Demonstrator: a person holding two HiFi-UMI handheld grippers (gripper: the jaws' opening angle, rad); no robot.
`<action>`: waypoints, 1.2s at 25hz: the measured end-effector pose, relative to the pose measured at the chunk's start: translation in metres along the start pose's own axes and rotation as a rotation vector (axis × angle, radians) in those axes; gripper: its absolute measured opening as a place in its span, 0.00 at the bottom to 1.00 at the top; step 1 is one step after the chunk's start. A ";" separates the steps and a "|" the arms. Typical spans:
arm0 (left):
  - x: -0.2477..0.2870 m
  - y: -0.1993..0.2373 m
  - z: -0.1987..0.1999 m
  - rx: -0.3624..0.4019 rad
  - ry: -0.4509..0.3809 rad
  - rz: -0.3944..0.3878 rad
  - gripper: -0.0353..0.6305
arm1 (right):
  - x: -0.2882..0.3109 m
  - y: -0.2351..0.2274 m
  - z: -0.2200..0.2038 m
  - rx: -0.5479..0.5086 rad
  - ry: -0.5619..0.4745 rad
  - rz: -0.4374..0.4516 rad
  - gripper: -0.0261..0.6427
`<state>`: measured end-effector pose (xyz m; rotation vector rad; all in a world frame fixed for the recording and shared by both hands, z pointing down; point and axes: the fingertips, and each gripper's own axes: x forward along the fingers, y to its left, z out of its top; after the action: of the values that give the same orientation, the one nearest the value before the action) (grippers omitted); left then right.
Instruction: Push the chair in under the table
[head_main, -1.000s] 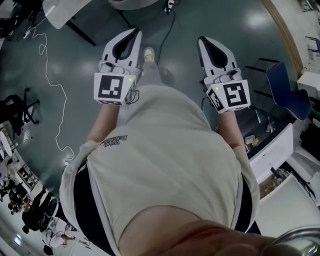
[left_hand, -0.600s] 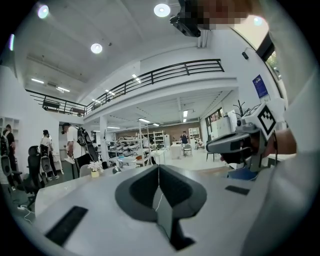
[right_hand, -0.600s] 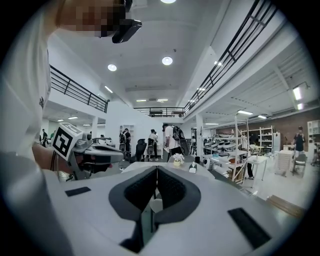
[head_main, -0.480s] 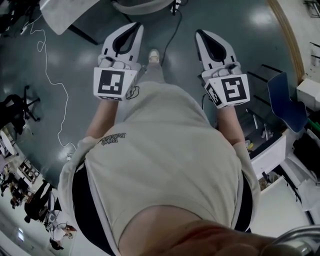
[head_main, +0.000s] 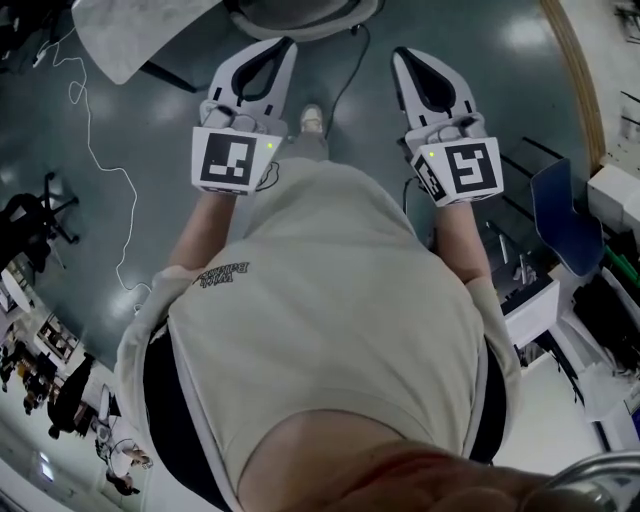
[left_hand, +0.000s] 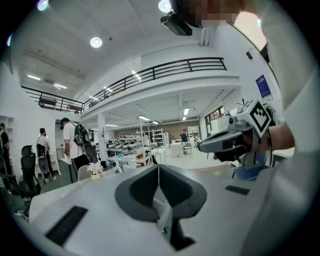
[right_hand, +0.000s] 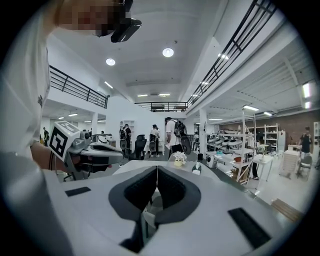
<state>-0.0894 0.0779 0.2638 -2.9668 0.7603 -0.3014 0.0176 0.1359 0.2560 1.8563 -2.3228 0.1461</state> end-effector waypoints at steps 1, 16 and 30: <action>0.004 0.010 0.001 -0.001 -0.005 0.006 0.07 | 0.010 -0.002 0.002 -0.008 0.004 0.002 0.05; 0.044 0.069 -0.005 -0.022 0.009 0.023 0.07 | 0.092 -0.037 0.020 -0.041 0.016 0.031 0.06; 0.108 0.090 -0.034 -0.029 0.143 0.250 0.07 | 0.156 -0.088 -0.008 -0.156 0.046 0.403 0.06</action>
<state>-0.0459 -0.0532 0.3056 -2.8558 1.1472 -0.4924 0.0709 -0.0320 0.2910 1.2856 -2.5634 0.0520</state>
